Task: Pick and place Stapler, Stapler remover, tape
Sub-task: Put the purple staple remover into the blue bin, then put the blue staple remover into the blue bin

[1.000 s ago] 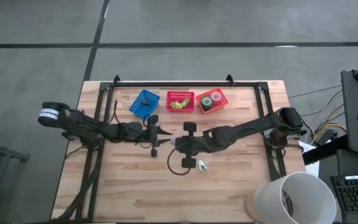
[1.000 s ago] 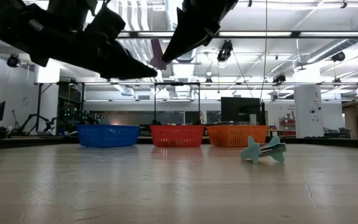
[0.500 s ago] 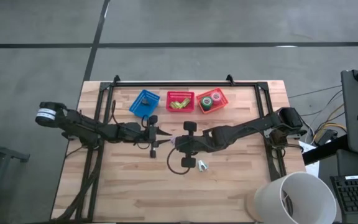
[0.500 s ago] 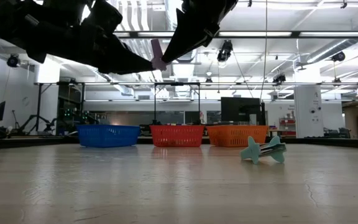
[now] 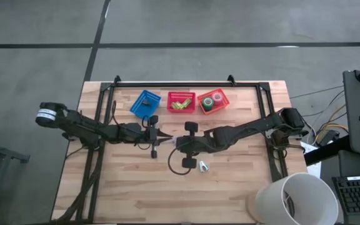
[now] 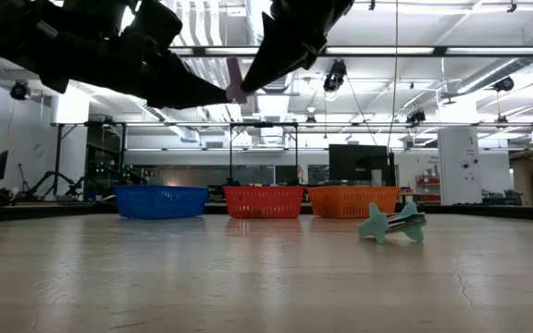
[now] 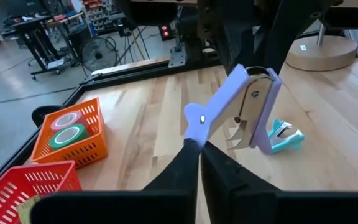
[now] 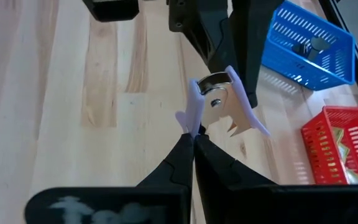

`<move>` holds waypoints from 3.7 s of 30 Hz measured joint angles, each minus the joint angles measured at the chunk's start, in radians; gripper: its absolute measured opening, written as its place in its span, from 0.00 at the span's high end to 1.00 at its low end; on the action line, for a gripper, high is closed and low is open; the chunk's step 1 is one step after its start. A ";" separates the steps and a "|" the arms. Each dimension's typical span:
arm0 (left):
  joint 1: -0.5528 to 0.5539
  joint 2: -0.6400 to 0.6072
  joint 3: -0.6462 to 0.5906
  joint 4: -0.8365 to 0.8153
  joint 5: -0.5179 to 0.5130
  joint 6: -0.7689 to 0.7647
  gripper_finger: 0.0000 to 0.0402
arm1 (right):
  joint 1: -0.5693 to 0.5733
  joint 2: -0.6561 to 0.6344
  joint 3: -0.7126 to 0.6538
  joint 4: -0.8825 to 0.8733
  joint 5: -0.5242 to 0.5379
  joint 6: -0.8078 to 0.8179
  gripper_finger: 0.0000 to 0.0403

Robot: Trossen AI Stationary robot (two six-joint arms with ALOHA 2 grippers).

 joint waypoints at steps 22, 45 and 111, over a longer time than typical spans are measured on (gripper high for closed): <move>0.000 -0.007 -0.001 0.006 -0.043 -0.054 1.00 | -0.004 0.000 0.000 0.000 -0.007 0.123 0.84; 0.020 -0.260 -0.096 -0.430 -0.766 -0.104 1.00 | -0.002 -0.006 -0.001 -0.064 -0.005 0.245 0.52; 0.244 -0.207 -0.098 -0.026 0.439 -0.382 0.88 | 0.080 -0.005 -0.200 -0.322 -0.344 0.970 0.62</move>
